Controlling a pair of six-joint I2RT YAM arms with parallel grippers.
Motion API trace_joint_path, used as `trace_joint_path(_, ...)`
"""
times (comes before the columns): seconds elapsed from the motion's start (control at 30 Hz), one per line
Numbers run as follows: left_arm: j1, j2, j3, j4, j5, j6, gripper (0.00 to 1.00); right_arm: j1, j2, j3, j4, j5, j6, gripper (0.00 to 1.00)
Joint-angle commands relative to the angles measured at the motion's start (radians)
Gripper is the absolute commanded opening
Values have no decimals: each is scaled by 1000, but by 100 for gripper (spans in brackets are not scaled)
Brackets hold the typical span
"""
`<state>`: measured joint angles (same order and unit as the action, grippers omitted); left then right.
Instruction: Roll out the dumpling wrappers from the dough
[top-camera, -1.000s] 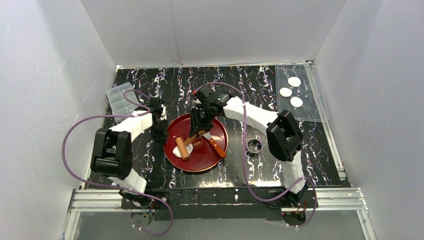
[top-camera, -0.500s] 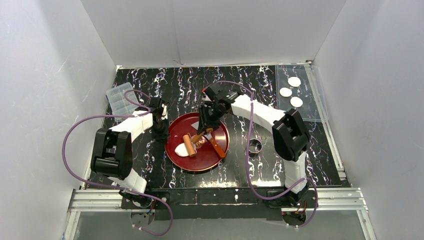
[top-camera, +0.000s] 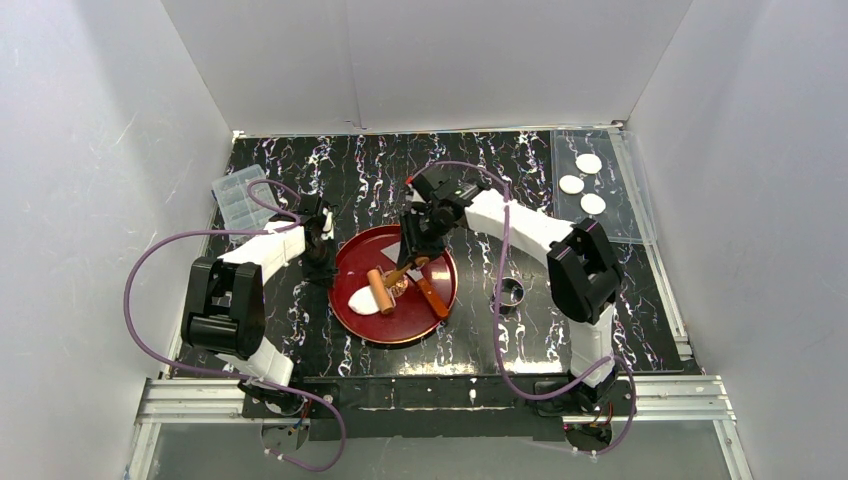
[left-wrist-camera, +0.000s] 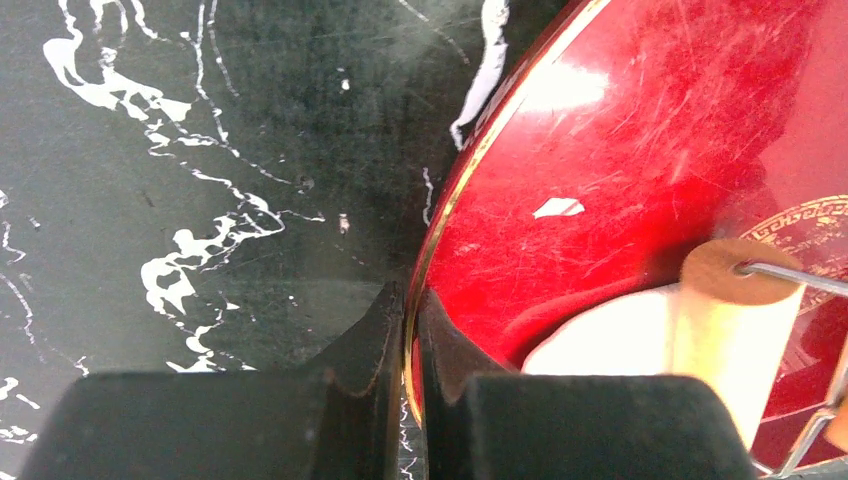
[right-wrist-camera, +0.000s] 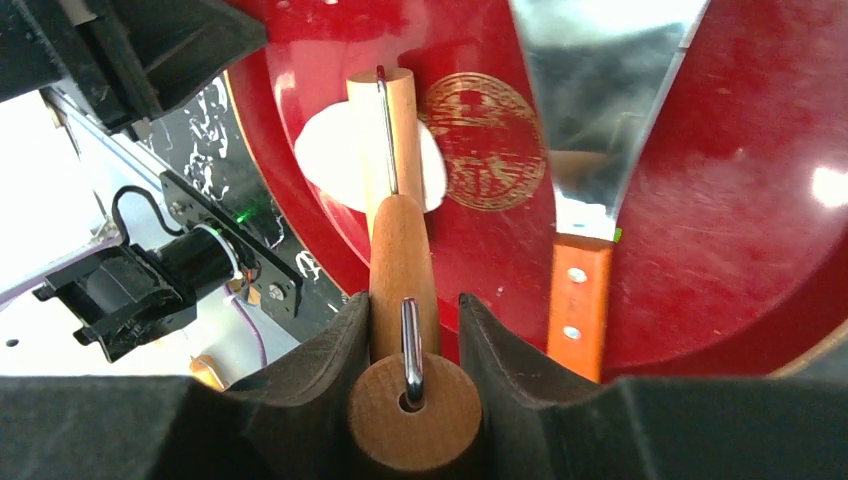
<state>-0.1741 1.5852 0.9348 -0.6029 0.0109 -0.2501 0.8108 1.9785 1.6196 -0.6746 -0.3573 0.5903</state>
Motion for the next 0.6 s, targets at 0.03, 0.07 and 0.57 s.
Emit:
trace_joint_path(0.03,-1,-46,16,9,-41,3,0,-18,42,-65,-149,204,-79,1)
trace_joint_path(0.07,-2,-46,16,10,-42,3,0,-7,57,-32,-147,191,-69,1)
trace_joint_path(0.57,-2,-51,16,8,-43,3,0,-65,38,-96,-159,239,-114,1)
